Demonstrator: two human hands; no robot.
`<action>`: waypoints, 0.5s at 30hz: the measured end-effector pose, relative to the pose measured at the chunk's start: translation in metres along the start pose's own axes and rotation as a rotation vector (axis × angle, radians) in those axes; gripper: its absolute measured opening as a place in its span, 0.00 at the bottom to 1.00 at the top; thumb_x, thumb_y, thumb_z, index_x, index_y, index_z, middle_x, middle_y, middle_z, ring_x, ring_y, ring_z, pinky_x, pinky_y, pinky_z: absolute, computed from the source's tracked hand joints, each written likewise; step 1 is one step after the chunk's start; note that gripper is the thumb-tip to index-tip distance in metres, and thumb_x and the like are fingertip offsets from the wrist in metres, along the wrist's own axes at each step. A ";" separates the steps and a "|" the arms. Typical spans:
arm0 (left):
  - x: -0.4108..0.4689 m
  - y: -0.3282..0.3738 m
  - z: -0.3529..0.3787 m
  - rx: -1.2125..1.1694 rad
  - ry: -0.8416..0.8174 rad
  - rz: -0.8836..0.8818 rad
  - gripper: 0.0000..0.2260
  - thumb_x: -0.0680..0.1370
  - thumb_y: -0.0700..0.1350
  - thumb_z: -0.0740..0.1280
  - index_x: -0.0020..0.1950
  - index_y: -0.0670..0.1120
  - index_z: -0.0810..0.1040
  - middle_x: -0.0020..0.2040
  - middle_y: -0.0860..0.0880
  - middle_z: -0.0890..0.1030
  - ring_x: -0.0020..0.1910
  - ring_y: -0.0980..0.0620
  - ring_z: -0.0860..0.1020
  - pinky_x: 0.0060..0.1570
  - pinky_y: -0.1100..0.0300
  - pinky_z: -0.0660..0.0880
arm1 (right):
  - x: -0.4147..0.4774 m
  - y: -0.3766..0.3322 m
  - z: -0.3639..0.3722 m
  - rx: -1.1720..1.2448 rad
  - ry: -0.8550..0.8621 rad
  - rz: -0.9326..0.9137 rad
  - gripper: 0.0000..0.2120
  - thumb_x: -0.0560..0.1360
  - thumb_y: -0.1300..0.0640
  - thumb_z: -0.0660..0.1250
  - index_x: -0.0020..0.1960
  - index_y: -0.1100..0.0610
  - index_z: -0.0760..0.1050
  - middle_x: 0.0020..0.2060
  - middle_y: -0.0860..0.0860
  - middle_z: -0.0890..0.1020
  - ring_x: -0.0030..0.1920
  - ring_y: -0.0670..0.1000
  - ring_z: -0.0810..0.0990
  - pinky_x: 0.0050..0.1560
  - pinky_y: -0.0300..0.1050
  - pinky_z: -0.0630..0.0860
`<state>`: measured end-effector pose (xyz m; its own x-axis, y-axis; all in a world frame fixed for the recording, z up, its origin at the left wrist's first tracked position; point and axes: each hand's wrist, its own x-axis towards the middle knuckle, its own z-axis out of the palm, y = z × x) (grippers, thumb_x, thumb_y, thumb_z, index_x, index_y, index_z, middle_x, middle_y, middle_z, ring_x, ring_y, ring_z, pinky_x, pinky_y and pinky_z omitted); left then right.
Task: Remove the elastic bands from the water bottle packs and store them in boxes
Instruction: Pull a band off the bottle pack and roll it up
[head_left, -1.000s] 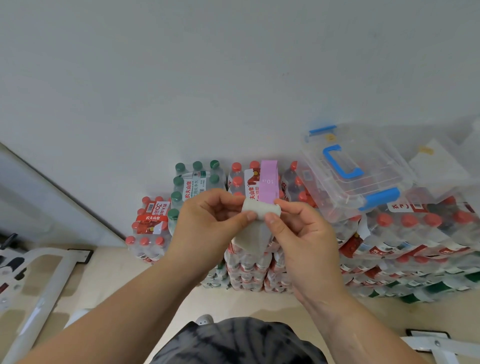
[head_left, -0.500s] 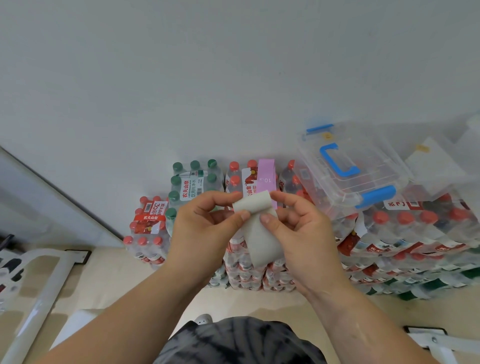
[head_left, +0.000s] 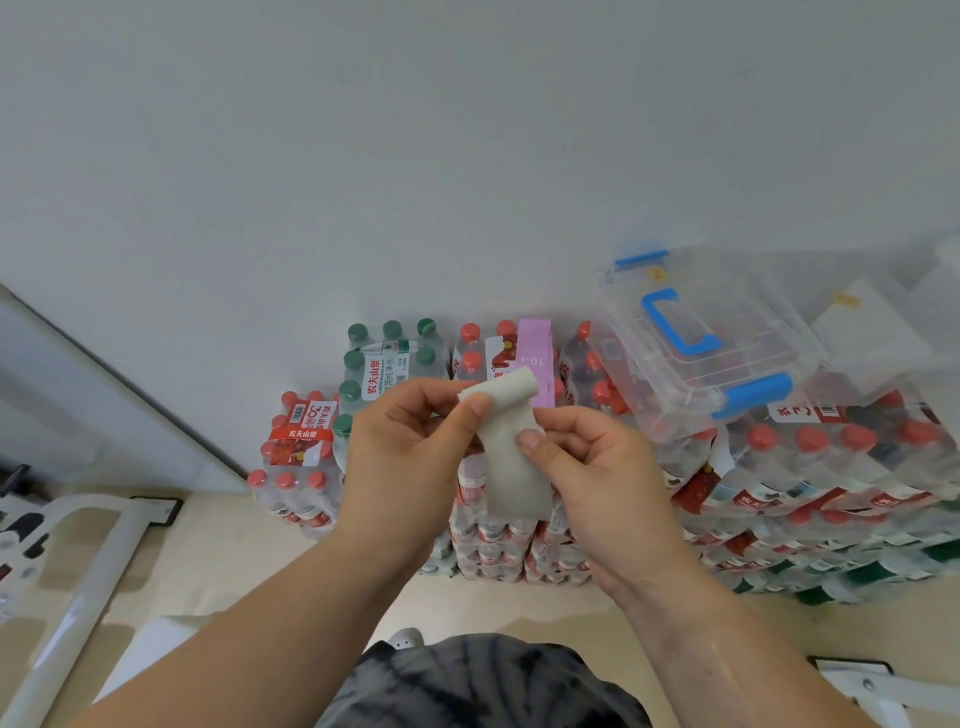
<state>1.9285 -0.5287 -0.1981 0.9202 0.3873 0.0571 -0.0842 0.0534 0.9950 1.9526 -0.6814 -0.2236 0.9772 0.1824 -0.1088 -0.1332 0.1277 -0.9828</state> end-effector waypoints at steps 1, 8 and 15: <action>0.001 0.000 0.000 -0.006 0.010 -0.004 0.06 0.71 0.49 0.75 0.45 0.48 0.85 0.42 0.45 0.86 0.41 0.47 0.86 0.41 0.58 0.81 | -0.001 0.000 0.002 0.011 0.000 0.002 0.06 0.77 0.61 0.74 0.50 0.50 0.85 0.44 0.52 0.89 0.47 0.51 0.87 0.50 0.49 0.84; -0.002 -0.003 -0.004 0.054 -0.109 0.044 0.12 0.73 0.32 0.74 0.45 0.50 0.83 0.40 0.48 0.85 0.39 0.52 0.83 0.41 0.62 0.80 | 0.000 -0.008 -0.001 0.084 0.045 -0.019 0.06 0.78 0.63 0.72 0.47 0.53 0.85 0.41 0.53 0.88 0.41 0.49 0.84 0.43 0.44 0.82; -0.002 -0.003 -0.001 0.167 -0.164 0.183 0.15 0.70 0.23 0.72 0.40 0.43 0.76 0.46 0.43 0.80 0.43 0.54 0.81 0.44 0.64 0.77 | 0.001 -0.015 -0.007 0.092 0.039 0.001 0.16 0.79 0.66 0.67 0.44 0.49 0.88 0.41 0.48 0.89 0.40 0.44 0.85 0.37 0.38 0.81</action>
<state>1.9264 -0.5286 -0.2012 0.9460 0.2222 0.2359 -0.2030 -0.1609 0.9659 1.9568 -0.6898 -0.2101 0.9825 0.1447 -0.1171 -0.1469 0.2169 -0.9651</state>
